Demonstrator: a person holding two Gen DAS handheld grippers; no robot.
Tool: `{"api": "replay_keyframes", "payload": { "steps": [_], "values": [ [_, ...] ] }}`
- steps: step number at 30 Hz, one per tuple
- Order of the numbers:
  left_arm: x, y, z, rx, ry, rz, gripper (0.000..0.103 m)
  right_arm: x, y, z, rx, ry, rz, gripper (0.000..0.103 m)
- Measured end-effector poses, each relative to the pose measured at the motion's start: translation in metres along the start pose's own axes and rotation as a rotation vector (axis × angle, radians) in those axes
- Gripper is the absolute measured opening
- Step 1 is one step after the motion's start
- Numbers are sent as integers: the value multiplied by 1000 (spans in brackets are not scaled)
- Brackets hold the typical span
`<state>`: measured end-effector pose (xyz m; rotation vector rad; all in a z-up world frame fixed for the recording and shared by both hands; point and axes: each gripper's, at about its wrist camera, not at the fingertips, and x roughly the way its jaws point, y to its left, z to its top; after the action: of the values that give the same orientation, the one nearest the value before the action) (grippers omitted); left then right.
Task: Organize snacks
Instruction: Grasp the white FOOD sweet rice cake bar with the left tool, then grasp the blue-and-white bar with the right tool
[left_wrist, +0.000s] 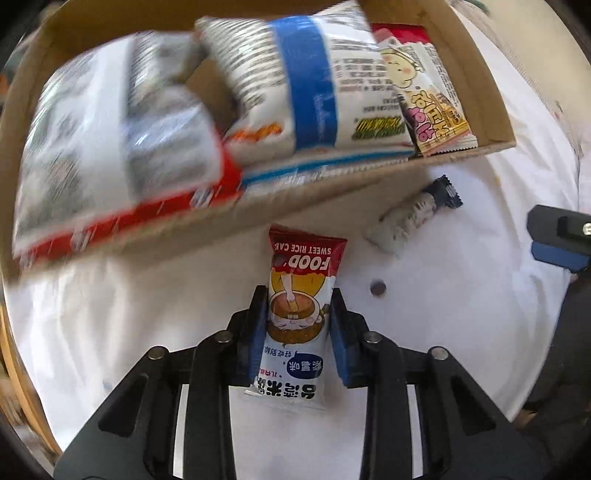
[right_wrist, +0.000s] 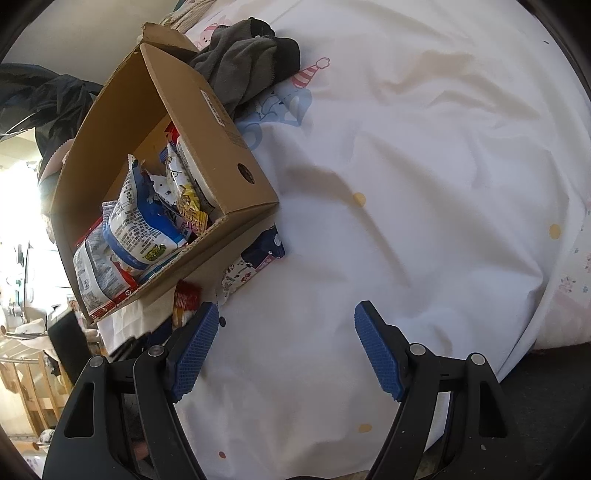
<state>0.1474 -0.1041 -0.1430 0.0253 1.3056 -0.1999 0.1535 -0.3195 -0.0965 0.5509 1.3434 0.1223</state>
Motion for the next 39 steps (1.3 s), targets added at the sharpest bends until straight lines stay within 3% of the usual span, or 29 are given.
{"api": "replay_keyframes", "payload": {
  "steps": [2, 8, 13, 19, 24, 30, 33, 39],
  "values": [
    [-6, 0, -8, -52, 40, -41, 27, -2, 0, 0, 2, -4, 4, 79],
    [-39, -3, -35, -96, 45, -42, 27, -3, -1, -3, 12, 8, 19, 79],
    [-79, 21, -45, -167, -22, -9, 27, 2, 1, -4, 7, 21, 14, 79],
    [-100, 66, -50, -281, -118, 76, 27, 11, -8, -12, 104, 15, 41, 79],
    [-99, 81, -53, -350, -128, 59, 27, 29, 2, -13, 111, -10, -6, 79],
    [-105, 75, -51, -327, -149, 69, 27, 50, 31, -3, 62, -92, -80, 79],
    [-106, 72, -51, -318, -162, 84, 27, 59, 43, -2, 42, -134, -151, 79],
    [-106, 74, -51, -328, -168, 95, 27, 84, 67, -1, -121, -156, -328, 79]
  ]
}}
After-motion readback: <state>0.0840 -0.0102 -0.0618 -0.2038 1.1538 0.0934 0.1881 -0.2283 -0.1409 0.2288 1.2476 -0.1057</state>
